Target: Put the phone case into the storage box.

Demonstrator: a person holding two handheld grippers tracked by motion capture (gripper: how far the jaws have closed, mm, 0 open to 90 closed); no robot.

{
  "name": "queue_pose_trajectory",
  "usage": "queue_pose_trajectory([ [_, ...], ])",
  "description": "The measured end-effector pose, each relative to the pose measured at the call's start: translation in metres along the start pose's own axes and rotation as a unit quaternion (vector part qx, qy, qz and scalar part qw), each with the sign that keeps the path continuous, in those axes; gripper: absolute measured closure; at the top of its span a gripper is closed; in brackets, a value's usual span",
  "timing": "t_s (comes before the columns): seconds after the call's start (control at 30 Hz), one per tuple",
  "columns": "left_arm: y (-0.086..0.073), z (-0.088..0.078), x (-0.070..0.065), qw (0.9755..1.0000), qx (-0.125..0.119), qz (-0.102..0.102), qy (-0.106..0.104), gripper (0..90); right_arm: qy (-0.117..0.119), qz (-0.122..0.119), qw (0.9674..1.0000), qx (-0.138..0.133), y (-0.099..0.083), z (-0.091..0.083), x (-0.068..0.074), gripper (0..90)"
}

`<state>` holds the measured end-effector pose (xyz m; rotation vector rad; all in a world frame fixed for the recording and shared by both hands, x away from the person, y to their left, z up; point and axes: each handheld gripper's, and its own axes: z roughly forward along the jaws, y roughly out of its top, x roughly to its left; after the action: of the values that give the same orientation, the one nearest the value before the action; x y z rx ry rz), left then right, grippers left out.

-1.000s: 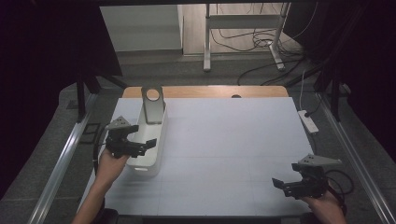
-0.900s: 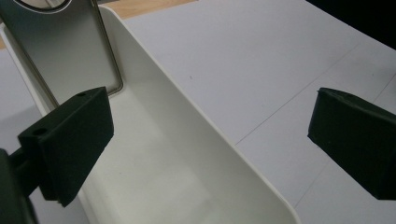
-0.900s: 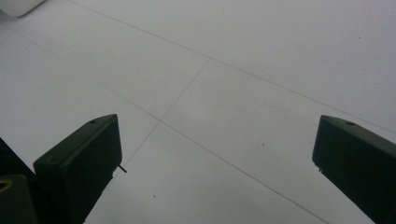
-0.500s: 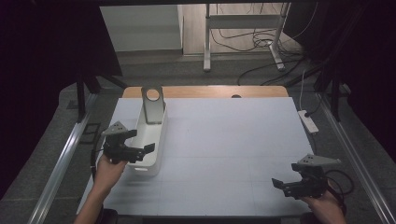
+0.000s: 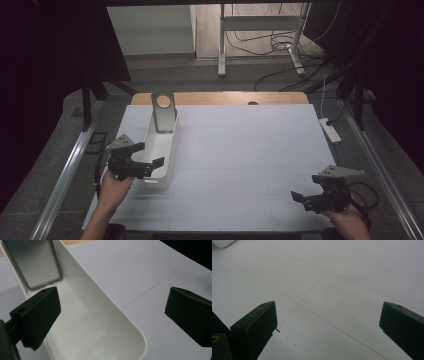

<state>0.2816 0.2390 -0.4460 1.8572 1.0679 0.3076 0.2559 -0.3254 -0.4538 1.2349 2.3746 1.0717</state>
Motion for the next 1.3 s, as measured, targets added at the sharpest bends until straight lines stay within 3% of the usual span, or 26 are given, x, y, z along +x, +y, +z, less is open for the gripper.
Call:
queue_pose_trajectory([
  [1.3, -0.031, -0.031, -0.016, 0.9998, 0.011, 0.003, 0.017, 0.9, 0.0, -0.002, 1.0, 0.002, 0.0, 0.0, 0.0, 1.7],
])
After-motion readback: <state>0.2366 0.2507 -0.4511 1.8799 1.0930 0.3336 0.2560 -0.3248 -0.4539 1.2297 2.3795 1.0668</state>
